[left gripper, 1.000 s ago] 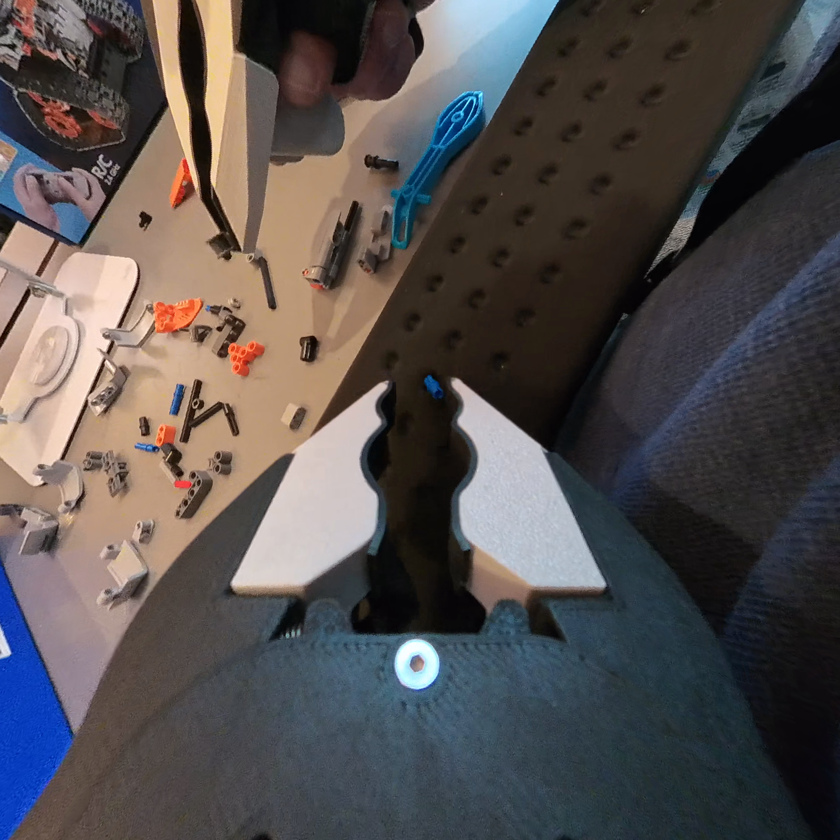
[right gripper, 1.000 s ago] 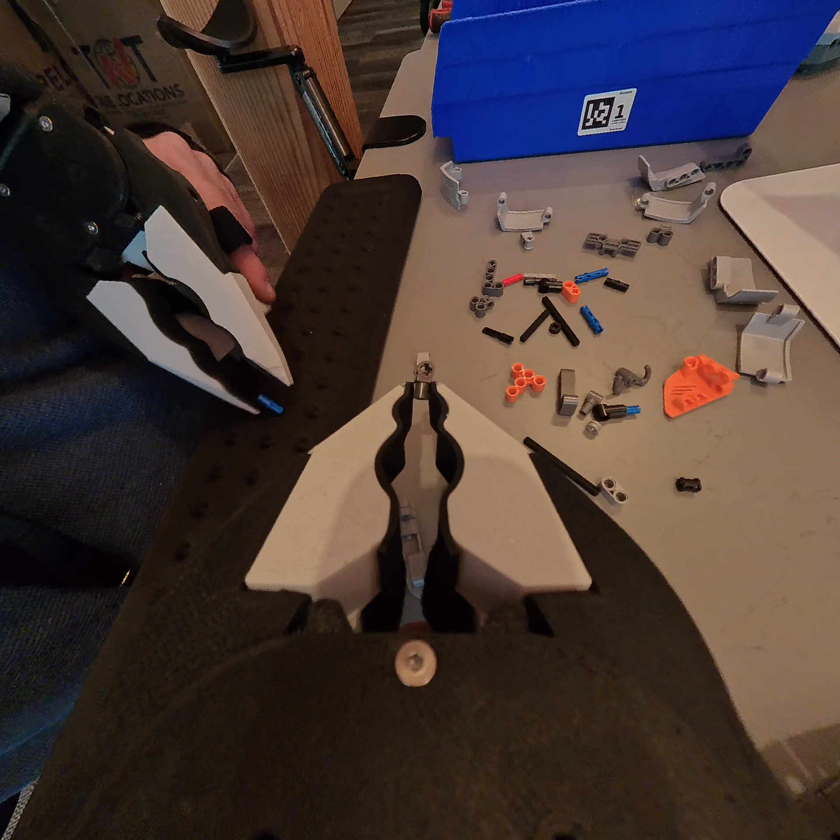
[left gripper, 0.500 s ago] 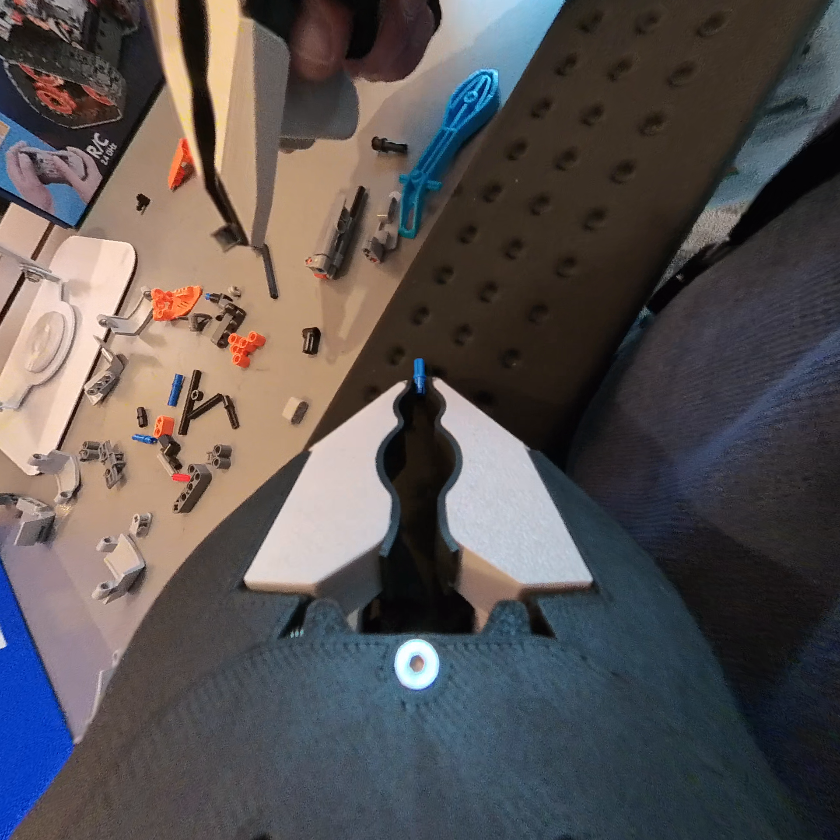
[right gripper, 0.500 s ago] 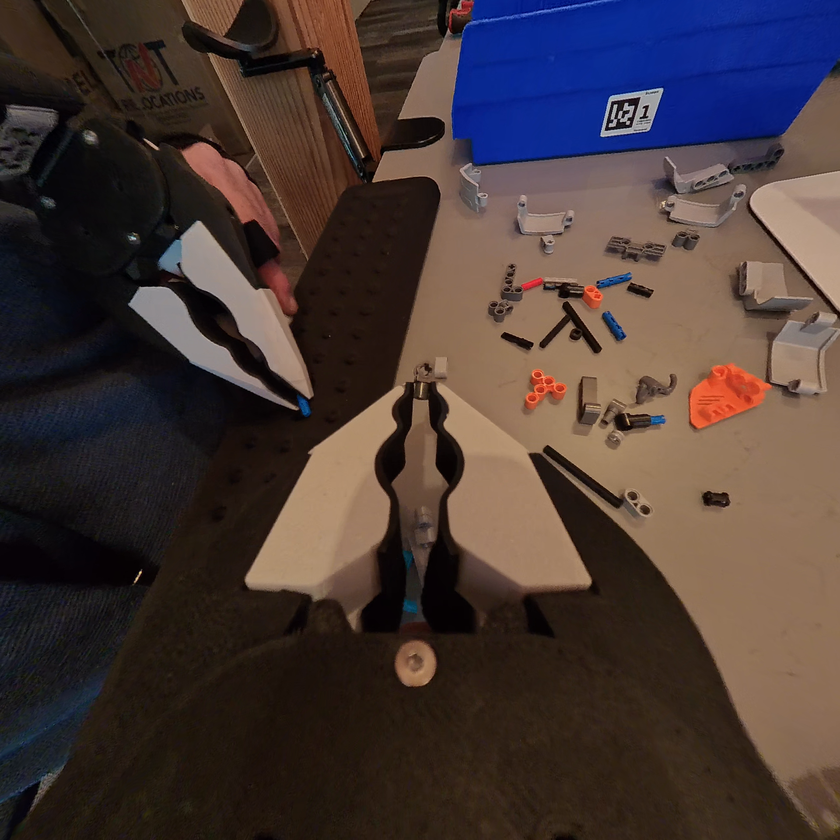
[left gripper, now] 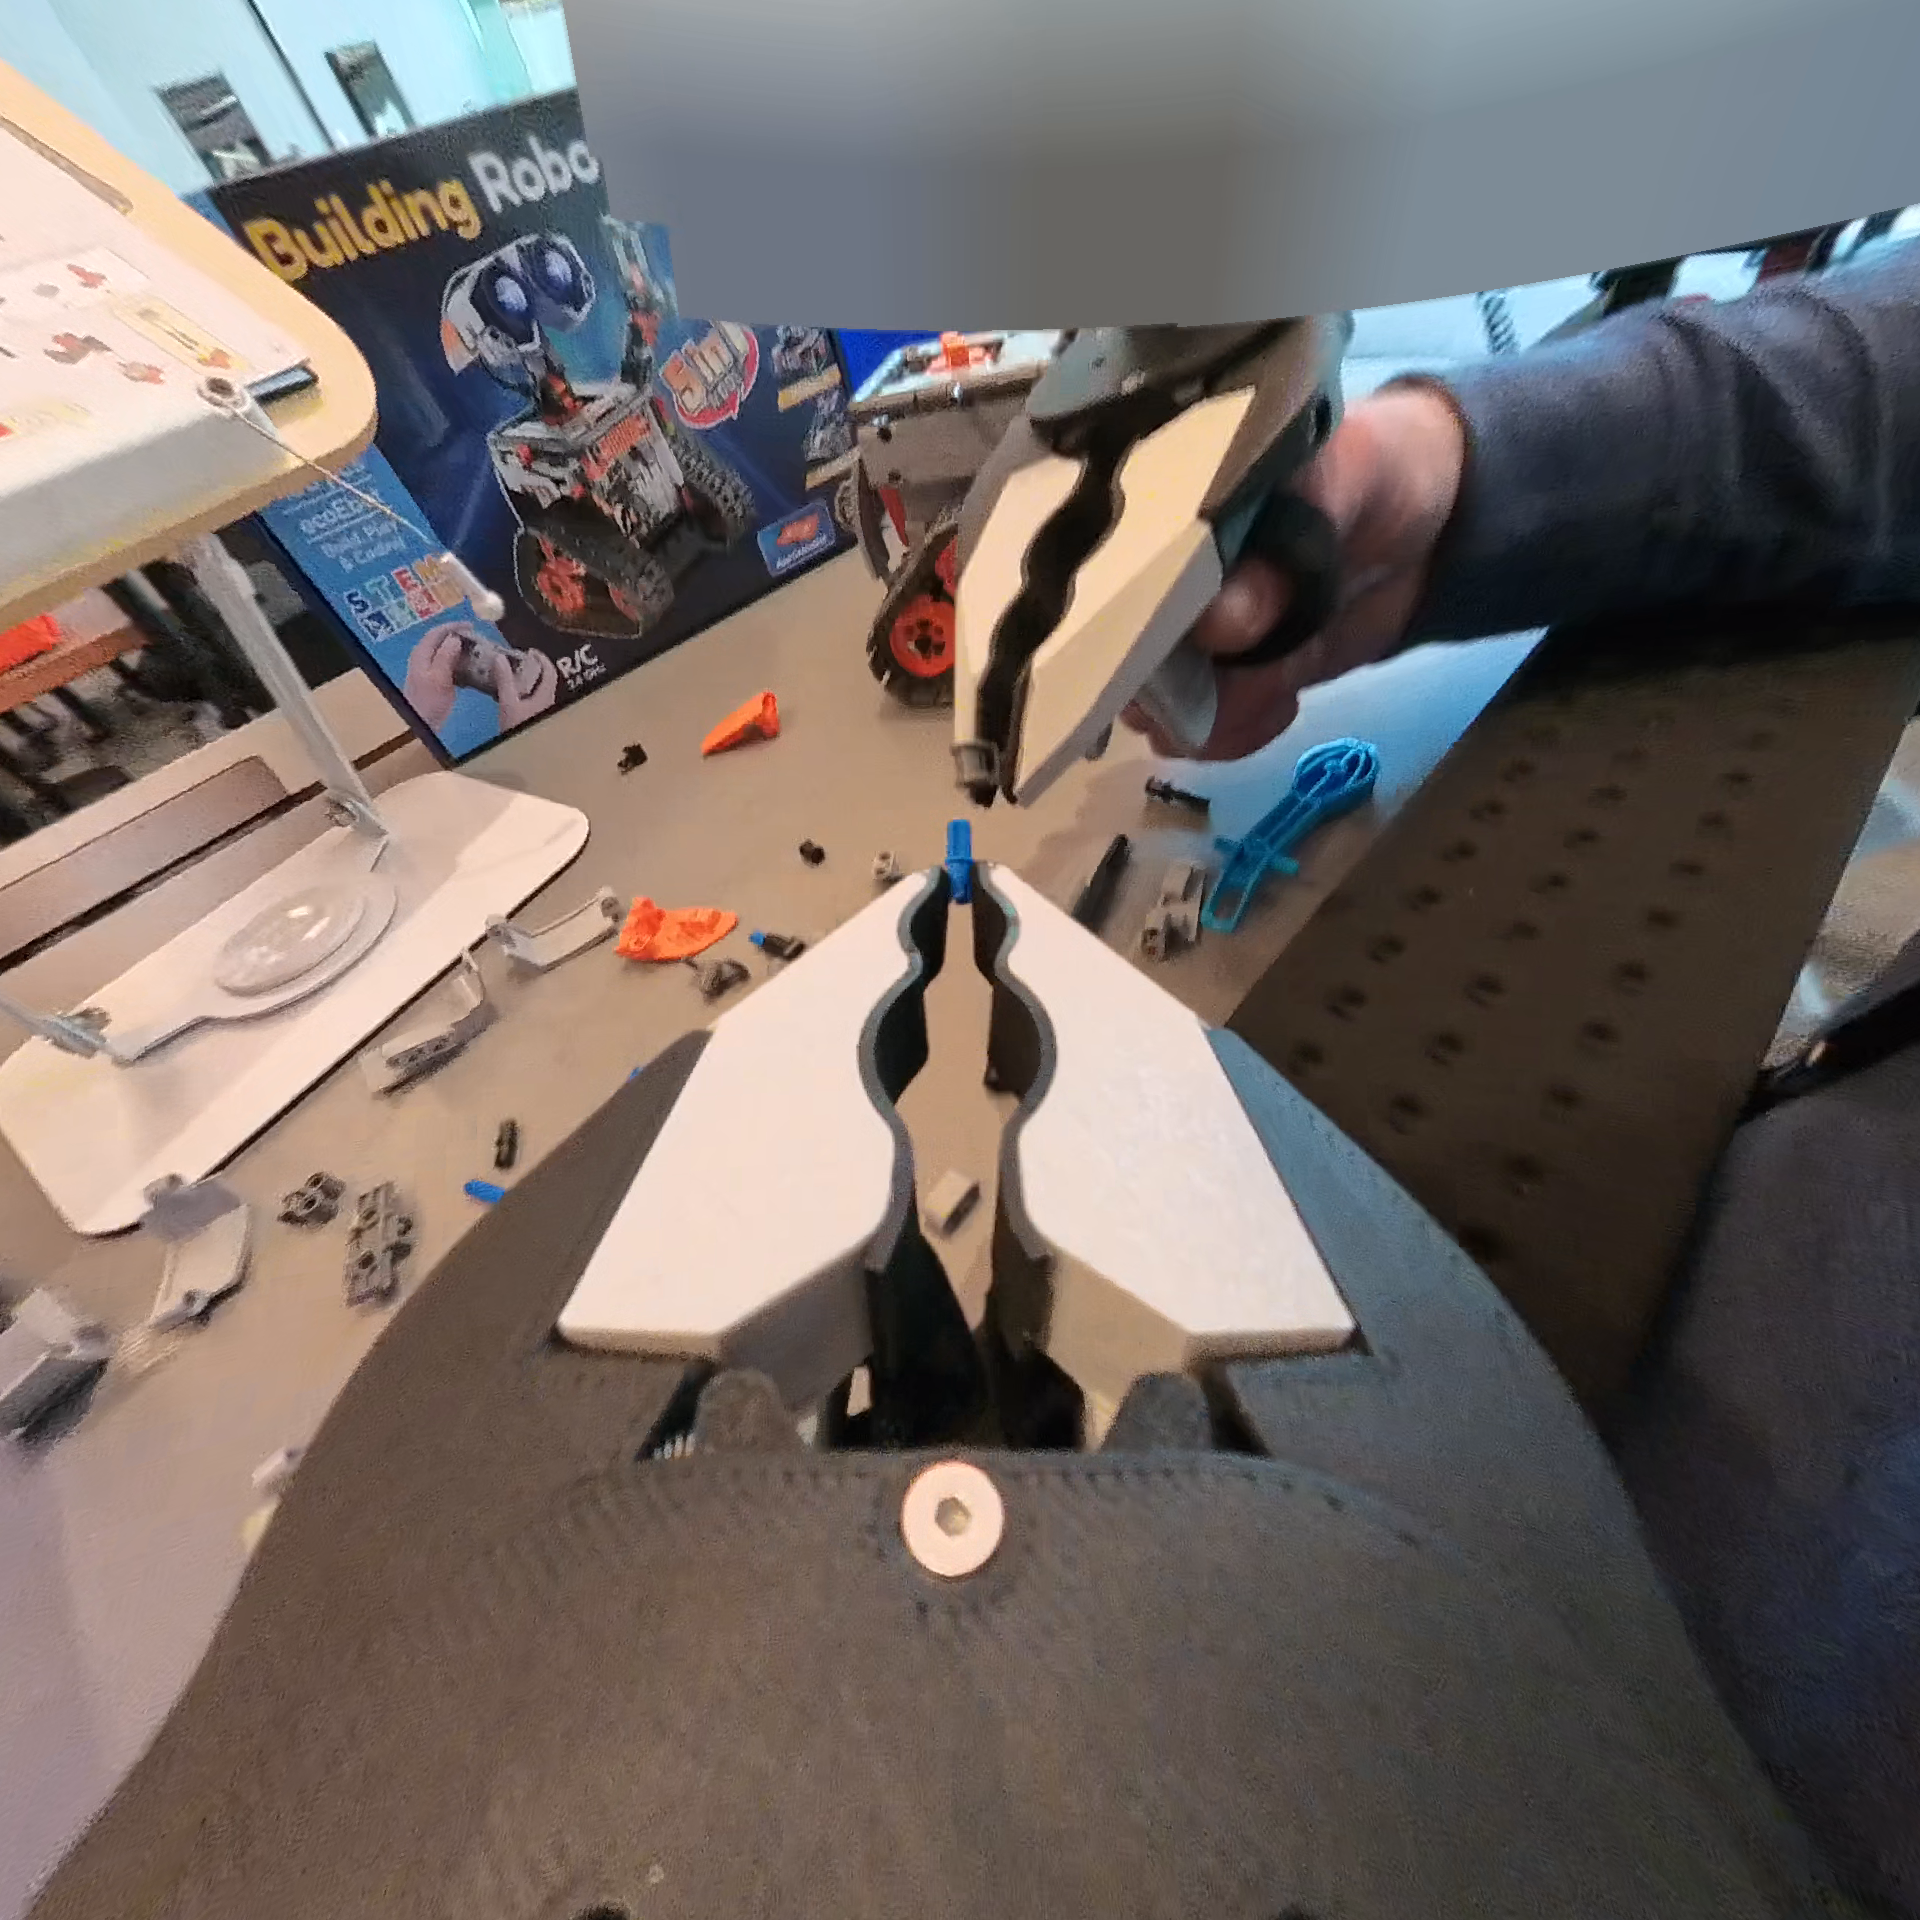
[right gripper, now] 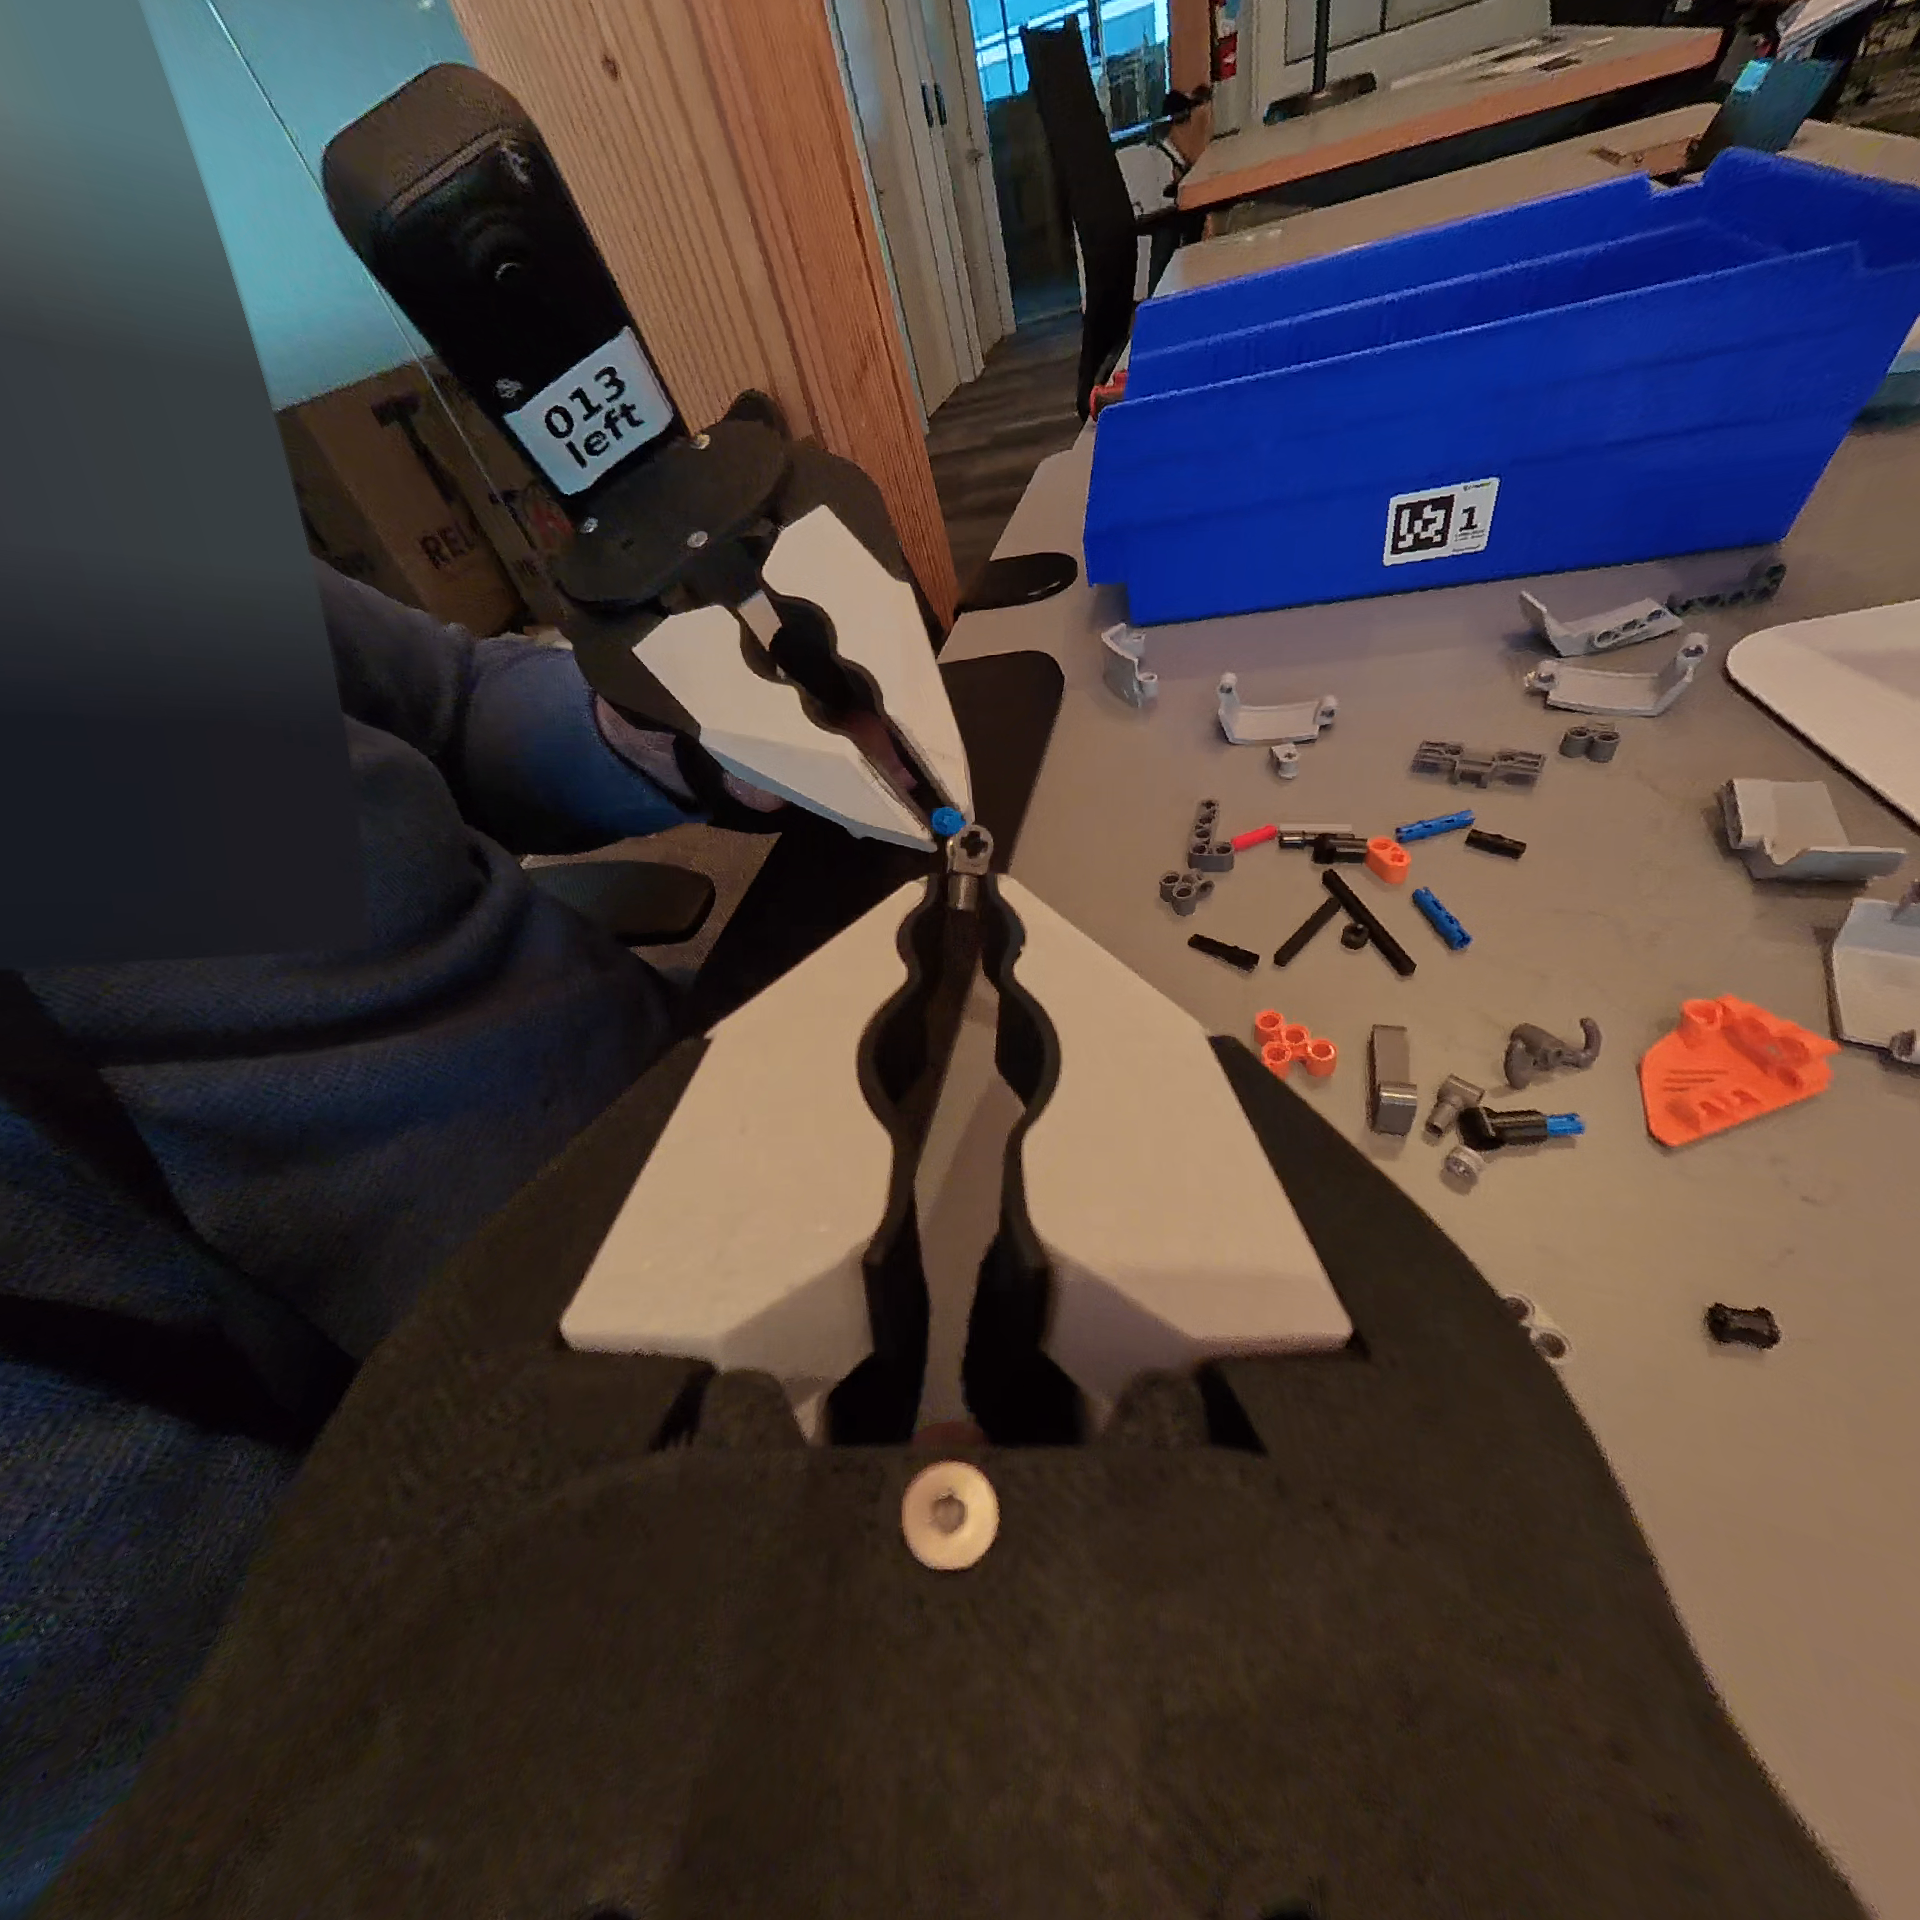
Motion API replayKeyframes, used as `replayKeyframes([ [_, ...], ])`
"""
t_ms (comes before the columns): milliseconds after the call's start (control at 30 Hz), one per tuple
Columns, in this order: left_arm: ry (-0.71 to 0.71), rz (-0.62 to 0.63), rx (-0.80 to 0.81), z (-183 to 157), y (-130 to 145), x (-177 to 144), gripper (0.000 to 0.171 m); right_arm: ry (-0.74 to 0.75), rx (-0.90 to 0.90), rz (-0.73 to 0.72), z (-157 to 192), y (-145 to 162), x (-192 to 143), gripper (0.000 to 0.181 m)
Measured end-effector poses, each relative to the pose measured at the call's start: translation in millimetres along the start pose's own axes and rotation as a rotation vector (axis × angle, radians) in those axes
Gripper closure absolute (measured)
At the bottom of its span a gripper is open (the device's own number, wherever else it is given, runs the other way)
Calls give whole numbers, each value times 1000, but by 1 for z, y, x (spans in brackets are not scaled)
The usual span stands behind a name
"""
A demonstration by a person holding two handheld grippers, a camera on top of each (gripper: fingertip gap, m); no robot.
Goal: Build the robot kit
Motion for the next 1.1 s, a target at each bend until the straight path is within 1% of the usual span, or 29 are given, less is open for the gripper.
replayKeyframes([
  [67,17,-49,-41,3,-5,3,169,-12,7,-30,-1,-2,1,178],
  [167,28,-83,-60,4,-9,8,169,-11,10,-55,-4,-3,2,178],
  [367,39,-86,-72,9,-9,13,169,-6,13,-113,-8,-7,-6,178],
  [733,75,-65,-59,10,-8,19,169,8,-43,-63,-8,-6,-7,178],
  [900,148,-59,-82,11,-8,20,170,10,-76,-31,-6,-6,-8,177],
  [1100,190,-53,-66,11,-7,20,170,5,-89,-6,-5,-4,-8,177],
])
Point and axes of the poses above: each gripper's, where its closed fingertips meet, x out along the fingers, y out of its underside, z = x × y across the jaws, the point moved 7 cm from there along -x, back along the fingers, and after that the axes turned 9 degrees about -y, right-handed, at the moved point
